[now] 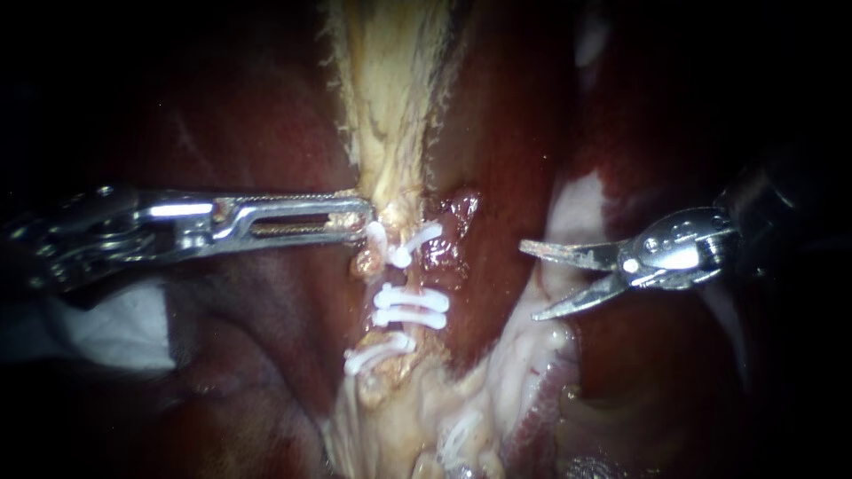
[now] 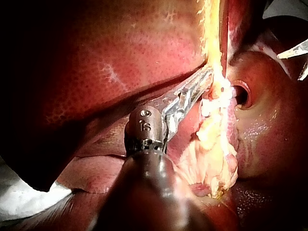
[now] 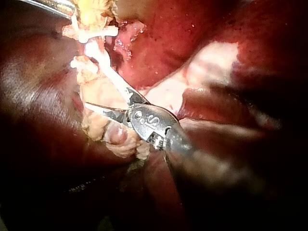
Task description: Go to the cutting position right tube
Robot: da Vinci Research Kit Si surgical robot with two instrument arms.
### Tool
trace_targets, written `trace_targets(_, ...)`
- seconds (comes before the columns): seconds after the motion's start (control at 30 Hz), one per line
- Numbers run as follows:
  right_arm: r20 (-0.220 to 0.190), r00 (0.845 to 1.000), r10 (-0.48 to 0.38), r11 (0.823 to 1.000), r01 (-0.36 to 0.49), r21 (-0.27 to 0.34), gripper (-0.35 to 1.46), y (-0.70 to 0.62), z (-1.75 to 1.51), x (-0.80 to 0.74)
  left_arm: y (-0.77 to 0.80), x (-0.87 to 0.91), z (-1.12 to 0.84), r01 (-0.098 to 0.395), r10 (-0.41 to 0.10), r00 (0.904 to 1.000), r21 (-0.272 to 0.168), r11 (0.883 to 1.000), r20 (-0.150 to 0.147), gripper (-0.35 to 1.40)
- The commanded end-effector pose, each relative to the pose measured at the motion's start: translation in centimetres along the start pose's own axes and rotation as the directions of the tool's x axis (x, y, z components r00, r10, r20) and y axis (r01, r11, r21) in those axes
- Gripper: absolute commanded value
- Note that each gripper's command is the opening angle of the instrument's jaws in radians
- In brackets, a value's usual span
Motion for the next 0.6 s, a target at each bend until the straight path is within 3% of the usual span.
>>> trace_targets(0.03, 0.0, 1.0, 0.0, 1.0, 0.0, 0.0, 1.11, -0.01, 0.0, 0.01, 0.0, 0.0, 0.0, 0.0, 0.0, 1.0, 0.001, 1.0, 0.0, -0.35)
trace_targets(0.37, -0.001, 1.0, 0.0, 1.0, 0.0, 0.002, 1.11, -0.02, 0.04, 0.01, 0.0, -0.01, -0.03, 0.0, 0.0, 1.0, 0.001, 1.0, 0.0, -0.35)
trace_targets(0.6, 0.003, 1.0, 0.009, 1.0, -0.009, 0.026, 1.11, -0.02, 0.25, -0.12, -0.02, -0.16, -0.32, 0.009, -0.009, 1.0, -0.012, 1.0, 0.001, -0.35)
